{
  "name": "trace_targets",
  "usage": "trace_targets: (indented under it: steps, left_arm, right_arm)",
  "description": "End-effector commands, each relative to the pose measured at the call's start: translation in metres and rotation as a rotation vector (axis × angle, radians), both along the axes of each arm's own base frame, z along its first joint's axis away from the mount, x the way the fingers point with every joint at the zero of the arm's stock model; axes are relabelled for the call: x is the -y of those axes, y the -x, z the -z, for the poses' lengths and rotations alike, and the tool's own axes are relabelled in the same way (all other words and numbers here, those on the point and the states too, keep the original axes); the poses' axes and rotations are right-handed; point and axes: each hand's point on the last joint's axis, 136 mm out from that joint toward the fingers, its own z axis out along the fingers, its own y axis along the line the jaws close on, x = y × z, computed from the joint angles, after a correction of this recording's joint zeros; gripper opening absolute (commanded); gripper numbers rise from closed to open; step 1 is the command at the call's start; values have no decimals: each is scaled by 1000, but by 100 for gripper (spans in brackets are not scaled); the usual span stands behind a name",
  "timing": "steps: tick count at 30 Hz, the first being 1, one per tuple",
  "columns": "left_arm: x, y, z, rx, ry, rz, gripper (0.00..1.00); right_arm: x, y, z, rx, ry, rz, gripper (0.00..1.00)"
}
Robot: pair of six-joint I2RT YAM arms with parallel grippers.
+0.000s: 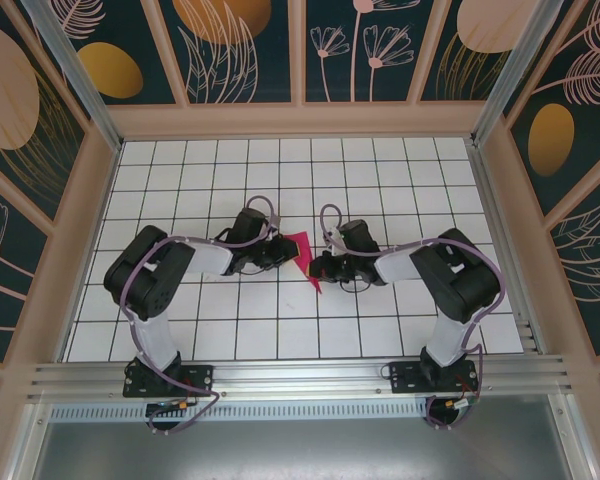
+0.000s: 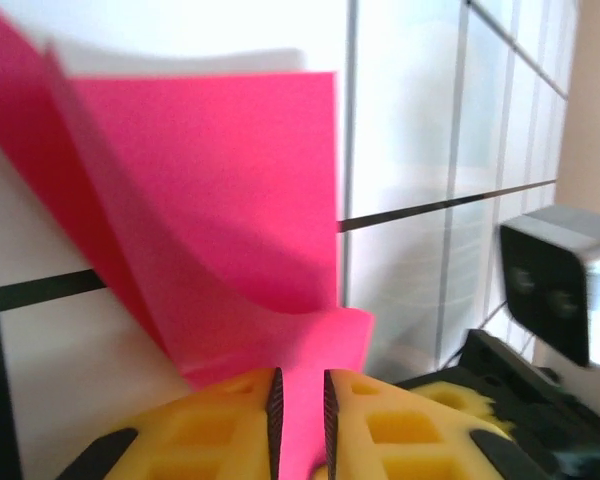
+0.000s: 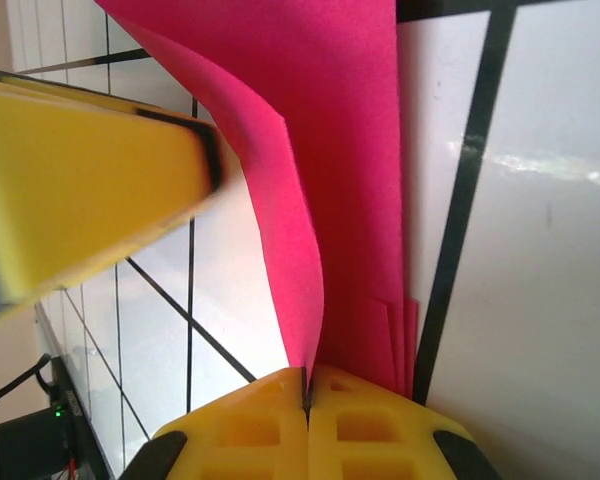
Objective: Fold a paper plane with a square sheet of paper (pick it up from the middle)
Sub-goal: Fold the wing for the fifth time at the center of the table.
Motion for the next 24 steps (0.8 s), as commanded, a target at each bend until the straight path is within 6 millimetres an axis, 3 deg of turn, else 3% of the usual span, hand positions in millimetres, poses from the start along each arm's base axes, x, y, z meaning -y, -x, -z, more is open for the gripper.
trace_targets:
  steps: [1, 4, 10, 24]
  left_arm:
    - [2, -5, -37, 133, 76, 15, 26]
    - [4, 0, -44, 161, 120, 30, 27]
    - [8, 10, -37, 135, 177, 46, 22]
    - [27, 21, 2, 62, 81, 91, 14]
  right_arm:
    - [4, 4, -10, -17, -68, 22, 0]
    - [8, 1, -16, -22, -110, 54, 0]
    - [9, 2, -16, -67, -130, 96, 0]
    - [34, -2, 21, -226, -17, 228, 0]
